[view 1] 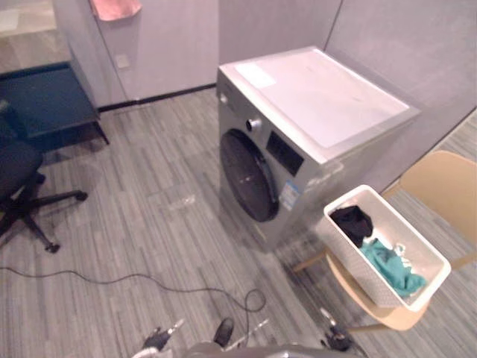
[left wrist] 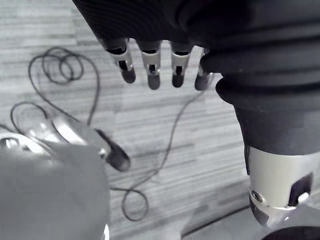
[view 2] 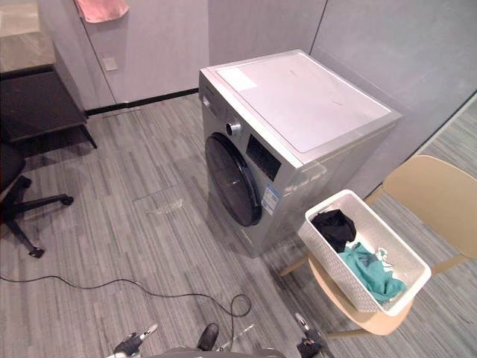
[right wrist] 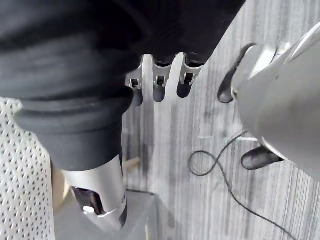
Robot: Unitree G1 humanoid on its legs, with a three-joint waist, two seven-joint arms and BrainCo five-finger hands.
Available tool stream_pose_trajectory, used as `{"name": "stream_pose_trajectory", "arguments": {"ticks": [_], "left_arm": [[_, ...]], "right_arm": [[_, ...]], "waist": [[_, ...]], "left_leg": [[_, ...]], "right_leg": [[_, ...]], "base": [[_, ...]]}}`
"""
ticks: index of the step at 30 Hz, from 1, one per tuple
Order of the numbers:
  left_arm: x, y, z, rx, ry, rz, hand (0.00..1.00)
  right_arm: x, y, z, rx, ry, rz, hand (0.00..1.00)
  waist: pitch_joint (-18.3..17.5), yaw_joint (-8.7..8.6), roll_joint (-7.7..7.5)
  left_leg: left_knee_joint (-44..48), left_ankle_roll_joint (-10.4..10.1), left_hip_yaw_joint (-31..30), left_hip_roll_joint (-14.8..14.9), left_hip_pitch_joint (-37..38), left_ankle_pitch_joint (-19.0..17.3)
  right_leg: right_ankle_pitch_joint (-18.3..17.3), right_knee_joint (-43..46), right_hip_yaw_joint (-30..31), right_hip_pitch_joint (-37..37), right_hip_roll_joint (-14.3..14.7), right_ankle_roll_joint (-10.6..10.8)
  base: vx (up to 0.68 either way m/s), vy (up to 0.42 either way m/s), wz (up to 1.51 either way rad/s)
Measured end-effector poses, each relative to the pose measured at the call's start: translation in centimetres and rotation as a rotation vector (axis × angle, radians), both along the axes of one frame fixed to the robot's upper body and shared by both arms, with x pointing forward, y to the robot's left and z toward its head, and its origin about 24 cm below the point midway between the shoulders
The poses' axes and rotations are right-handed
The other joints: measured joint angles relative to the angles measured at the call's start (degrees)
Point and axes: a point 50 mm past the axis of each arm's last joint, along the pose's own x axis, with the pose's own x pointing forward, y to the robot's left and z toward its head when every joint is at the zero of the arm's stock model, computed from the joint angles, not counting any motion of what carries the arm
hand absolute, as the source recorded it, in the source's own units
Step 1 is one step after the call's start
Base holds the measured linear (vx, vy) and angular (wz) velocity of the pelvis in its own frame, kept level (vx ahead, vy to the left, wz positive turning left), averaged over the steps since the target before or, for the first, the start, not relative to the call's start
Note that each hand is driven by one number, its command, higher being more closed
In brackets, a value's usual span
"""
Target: Pick up the laundry basket with both hands and put the clothes into the washing machine.
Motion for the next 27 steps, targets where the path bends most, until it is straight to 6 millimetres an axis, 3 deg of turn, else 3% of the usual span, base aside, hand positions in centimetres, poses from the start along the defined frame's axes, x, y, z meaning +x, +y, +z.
{"name": "stream_pose_trajectory", "arguments": {"ticks": [2,3,4,5,7,8,9,10,12,13,15,16,17,18,20,23,27], "left_arm": [[1.0,-1.3,0.1,-0.027,-0.035,-0.014,0.0],[1.7,-1.8,0.3,-0.034,-0.065,-0.031,0.0],[2.2,-2.2,0.5,-0.038,-0.089,-0.041,0.0],[3.3,-2.0,1.0,-0.026,-0.14,-0.051,0.0],[3.9,-2.8,1.2,-0.045,-0.173,-0.05,0.0],[3.5,-2.8,1.1,-0.051,-0.164,-0.043,0.0],[2.9,-2.7,0.9,-0.053,-0.154,-0.027,0.0],[3.1,-2.4,1.0,-0.045,-0.155,-0.029,0.0],[2.4,-2.2,0.6,-0.045,-0.116,-0.02,0.0],[1.7,-1.9,0.3,-0.031,-0.084,-0.013,0.0],[0.8,-1.8,0.1,-0.026,-0.053,0.03,0.0],[0.4,-1.8,-0.1,-0.022,-0.034,0.041,0.0],[0.1,-1.6,-0.2,-0.018,-0.017,0.05,0.0],[0.1,-1.2,-0.1,-0.008,-0.02,0.056,0.0],[-0.9,0.0,-0.2,0.035,0.022,0.041,0.0],[-1.4,0.7,-0.2,0.056,0.048,0.023,0.0],[-1.3,0.4,-0.2,0.063,0.057,-0.049,0.0]], "right_arm": [[-0.1,0.3,0.0,0.006,-0.001,0.0,0.0],[-0.2,0.4,0.0,0.0,-0.01,0.005,0.0],[-0.1,0.2,0.1,-0.009,-0.019,0.01,0.0],[0.9,0.4,0.4,-0.016,-0.05,0.03,0.0],[1.6,0.2,0.7,-0.032,-0.075,0.052,0.0],[2.1,0.2,0.9,-0.039,-0.094,0.065,0.0],[3.4,1.2,1.1,-0.032,-0.13,0.115,0.0],[4.0,1.6,1.3,-0.029,-0.145,0.134,0.0],[5.5,1.7,1.7,-0.04,-0.177,0.182,0.0],[5.5,1.8,1.8,-0.043,-0.177,0.199,0.0],[5.4,1.5,1.7,-0.061,-0.168,0.23,0.0],[5.7,1.0,1.9,-0.078,-0.173,0.231,0.0],[5.9,0.7,2.0,-0.089,-0.176,0.235,0.0],[6.0,0.9,2.0,-0.088,-0.175,0.246,0.0],[6.1,1.7,1.8,-0.071,-0.172,0.276,0.0],[5.2,2.0,1.4,-0.052,-0.135,0.273,0.0],[3.0,2.0,0.6,-0.035,-0.07,0.267,0.0]], "waist": [[0.5,-0.62,1.52],[0.6,-0.78,3.01],[0.3,-0.64,2.99],[0.3,-0.11,3.1],[0.7,0.59,3.7],[0.5,0.81,3.78],[0.2,1.05,2.01],[0.3,1.81,1.28],[0.8,1.43,2.28],[0.8,1.46,2.28],[0.6,1.9,3.72],[0.8,1.89,5.08],[1.0,1.96,5.33],[1.4,2.05,4.27],[1.1,2.54,2.62],[0.8,2.32,2.06],[-1.8,2.34,2.76]], "left_leg": [[4.6,-0.9,-0.1,-0.8,-0.9,-2.8],[9.4,-2.3,-0.5,-2.0,-2.6,-5.2],[11.9,-2.8,-0.5,-2.7,-3.7,-6.1],[16.8,-3.1,0.5,-4.4,-6.6,-6.6],[17.7,-4.6,4.3,-4.2,-7.5,-4.7],[16.1,-5.1,4.0,-4.0,-6.6,-4.4],[14.0,-3.8,7.4,-3.7,-7.5,-7.7],[15.7,-2.9,10.6,-3.4,-9.0,-8.2],[22.0,-1.6,13.6,-0.1,-13.8,-9.2],[22.4,-1.9,13.5,1.8,-14.8,-9.0],[18.7,-4.8,13.4,7.3,-14.5,-7.1],[17.7,-5.4,13.6,10.0,-13.6,-6.7],[16.5,-9.0,14.7,10.8,-12.3,-8.0],[16.4,-9.0,16.2,10.3,-11.5,-8.1],[16.4,-7.2,20.5,9.4,-10.0,-9.3],[14.7,-5.9,22.9,9.0,-8.7,-9.7],[9.6,-3.4,24.9,7.5,-6.5,-8.5]], "right_leg": [[0.0,3.7,0.0,-1.1,0.0,0.0],[-0.5,2.9,0.2,-0.7,-0.1,-0.3],[-0.8,1.8,0.5,0.0,-0.1,-0.7],[-1.1,0.5,0.9,0.9,-0.4,-0.8],[-2.5,4.2,0.8,-1.3,-0.1,-0.7],[-4.1,3.4,1.2,-1.3,0.2,-1.1],[-6.3,0.5,2.1,-0.6,-1.5,-0.4],[-7.5,-1.6,2.5,-0.2,-2.7,0.1],[-7.4,-3.1,1.2,-0.6,-3.0,0.5],[-7.3,-3.0,0.8,-0.6,-3.2,0.6],[-7.5,-3.0,0.5,-0.6,-2.2,0.9],[-8.2,-3.5,0.9,-0.5,-1.5,1.8],[-8.6,-3.6,2.1,0.2,-1.8,2.6],[-8.5,-3.7,3.3,0.3,-2.9,3.0],[-5.2,-6.7,7.7,1.3,-4.9,5.8],[-0.1,-8.8,9.6,1.2,-6.4,8.0],[5.8,-8.5,9.8,-0.7,-7.9,10.3]], "base": [[0.0,-0.013,0.0],[0.0,-0.001,0.14],[0.0,0.022,0.25],[-0.01,0.024,0.22],[-0.08,-0.001,0.31],[-0.17,-0.064,0.45],[-0.17,-0.074,0.34],[-0.18,-0.067,0.17],[-0.15,-0.137,0.18],[-0.09,-0.17,0.37],[0.0,-0.014,0.18],[0.05,0.186,-0.11],[0.06,0.223,-0.27],[0.09,0.241,-0.73],[0.08,0.205,-0.91],[0.06,0.216,-0.43],[0.06,0.164,-0.21]]}}
